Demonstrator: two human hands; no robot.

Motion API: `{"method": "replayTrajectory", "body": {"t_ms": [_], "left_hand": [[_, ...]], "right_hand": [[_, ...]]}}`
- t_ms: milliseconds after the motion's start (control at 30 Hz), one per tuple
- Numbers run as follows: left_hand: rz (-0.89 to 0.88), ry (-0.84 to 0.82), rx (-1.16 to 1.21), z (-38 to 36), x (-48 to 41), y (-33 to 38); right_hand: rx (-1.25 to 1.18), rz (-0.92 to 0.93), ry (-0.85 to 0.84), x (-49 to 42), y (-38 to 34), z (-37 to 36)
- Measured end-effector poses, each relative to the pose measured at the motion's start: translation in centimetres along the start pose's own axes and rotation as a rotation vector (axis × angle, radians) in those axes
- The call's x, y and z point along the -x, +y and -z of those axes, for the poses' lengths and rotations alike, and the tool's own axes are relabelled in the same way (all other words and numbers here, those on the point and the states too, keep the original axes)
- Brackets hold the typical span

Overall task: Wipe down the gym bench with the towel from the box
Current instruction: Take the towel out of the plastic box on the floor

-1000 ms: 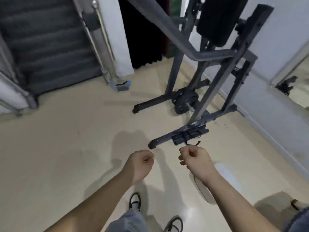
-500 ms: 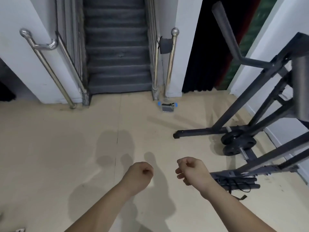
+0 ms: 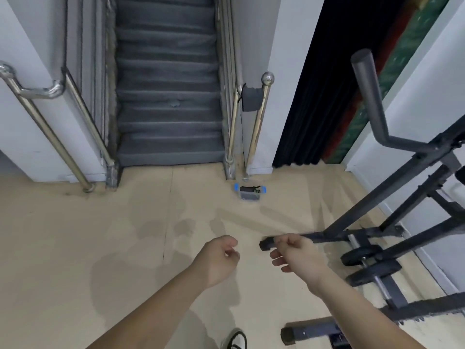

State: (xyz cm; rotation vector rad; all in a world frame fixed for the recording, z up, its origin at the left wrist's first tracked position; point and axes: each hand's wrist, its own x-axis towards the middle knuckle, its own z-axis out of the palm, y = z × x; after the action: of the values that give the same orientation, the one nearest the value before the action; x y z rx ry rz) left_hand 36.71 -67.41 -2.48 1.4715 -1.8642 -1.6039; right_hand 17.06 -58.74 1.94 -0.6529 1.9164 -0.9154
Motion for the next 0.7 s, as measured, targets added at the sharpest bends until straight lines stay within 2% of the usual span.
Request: {"method": "replayTrajectory", "body": {"t_ms": [133,367,500,700], "left_hand": [[-0.015,0.061,0.006,1.9,-7.5,3.2],[0.025,0.056,-0.018,6.2,-20.3,5.2],[0.019,0.017,-0.135,8.9,-31.8,5.8],[-0.048,-0.106,-0.363,10.9,-52.1,8.3]], "right_hand": [[0.018,0.014,-0.045,-8.8,-5.1,-0.1],[0.089,-0.020,-0.074,-22.4,-12.4,-1.6],[0.113,-0.041,-0.055,-32.8,-15.7,-3.5],[0.083,-0.102,0.058,-49.4,-19.3,-5.6]]}}
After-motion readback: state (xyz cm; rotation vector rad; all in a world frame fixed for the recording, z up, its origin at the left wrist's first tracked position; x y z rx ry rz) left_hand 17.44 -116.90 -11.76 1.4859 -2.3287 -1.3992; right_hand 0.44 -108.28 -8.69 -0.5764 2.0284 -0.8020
